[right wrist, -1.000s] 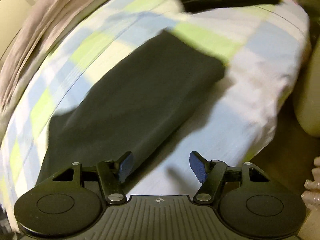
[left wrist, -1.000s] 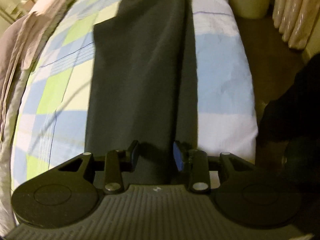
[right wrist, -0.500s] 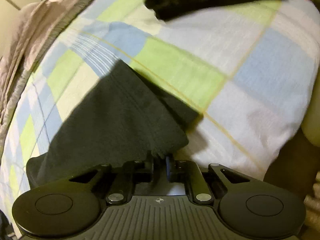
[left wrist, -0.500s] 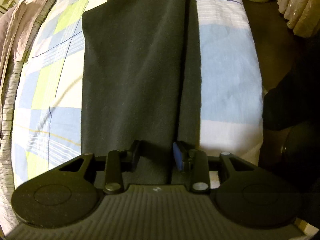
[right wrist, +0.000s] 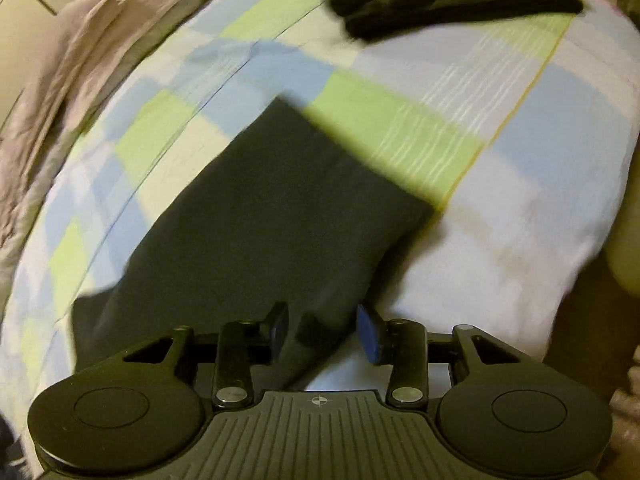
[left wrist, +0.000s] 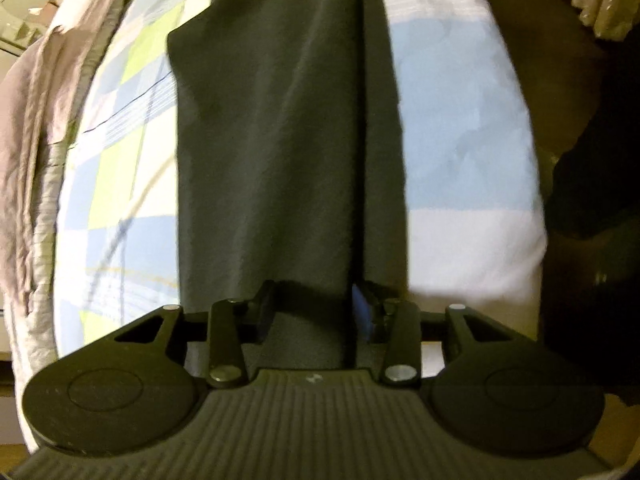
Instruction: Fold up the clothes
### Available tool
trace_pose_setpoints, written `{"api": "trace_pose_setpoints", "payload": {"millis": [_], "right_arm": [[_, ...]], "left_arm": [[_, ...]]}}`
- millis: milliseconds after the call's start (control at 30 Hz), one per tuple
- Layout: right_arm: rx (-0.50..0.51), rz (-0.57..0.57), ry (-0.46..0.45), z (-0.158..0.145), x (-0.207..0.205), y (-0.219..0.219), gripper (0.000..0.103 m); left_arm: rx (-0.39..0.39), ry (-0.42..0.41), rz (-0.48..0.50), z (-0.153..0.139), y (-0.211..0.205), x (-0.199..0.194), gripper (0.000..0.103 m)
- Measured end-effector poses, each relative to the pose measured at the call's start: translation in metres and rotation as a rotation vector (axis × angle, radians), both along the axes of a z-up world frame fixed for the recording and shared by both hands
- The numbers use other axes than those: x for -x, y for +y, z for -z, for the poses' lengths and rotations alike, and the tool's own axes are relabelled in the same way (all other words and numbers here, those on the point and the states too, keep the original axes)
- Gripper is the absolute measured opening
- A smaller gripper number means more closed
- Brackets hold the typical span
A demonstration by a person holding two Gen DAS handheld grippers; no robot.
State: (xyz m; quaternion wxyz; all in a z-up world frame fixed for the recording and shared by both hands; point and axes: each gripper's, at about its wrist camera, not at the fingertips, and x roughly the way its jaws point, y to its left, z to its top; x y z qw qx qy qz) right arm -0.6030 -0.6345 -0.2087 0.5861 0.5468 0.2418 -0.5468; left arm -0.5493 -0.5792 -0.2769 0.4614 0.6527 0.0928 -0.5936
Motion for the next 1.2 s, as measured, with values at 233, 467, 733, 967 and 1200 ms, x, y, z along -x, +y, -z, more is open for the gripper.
{"api": "trace_pose_setpoints", "payload": {"millis": [233, 467, 733, 967, 1200], "right_arm": [[-0.133, -0.168, -0.24, 0.032, -0.117, 0.078, 0.041], [-0.167, -0.118, -0.33, 0.061, -0.162, 0.102, 0.041], [-0.172, -0.036, -0.316, 0.063, -0.153, 0.104, 0.001], [-0.192, -0.097, -0.258, 0.061, -0.15, 0.111, 0.002], [-0.197, -0.163, -0.199, 0.05, -0.156, 0.111, 0.015]], "left_arm": [[-0.014, 0.014, 0.019, -0.002, 0.011, -0.011, 0.003], [0.006, 0.133, 0.028, -0.027, 0.029, -0.015, 0.001], [0.005, 0.162, 0.036, -0.027, 0.039, -0.006, 0.001], [-0.042, 0.156, 0.032, -0.013, 0.037, 0.002, 0.002], [-0.095, 0.168, -0.043, -0.021, 0.047, -0.018, 0.015]]}}
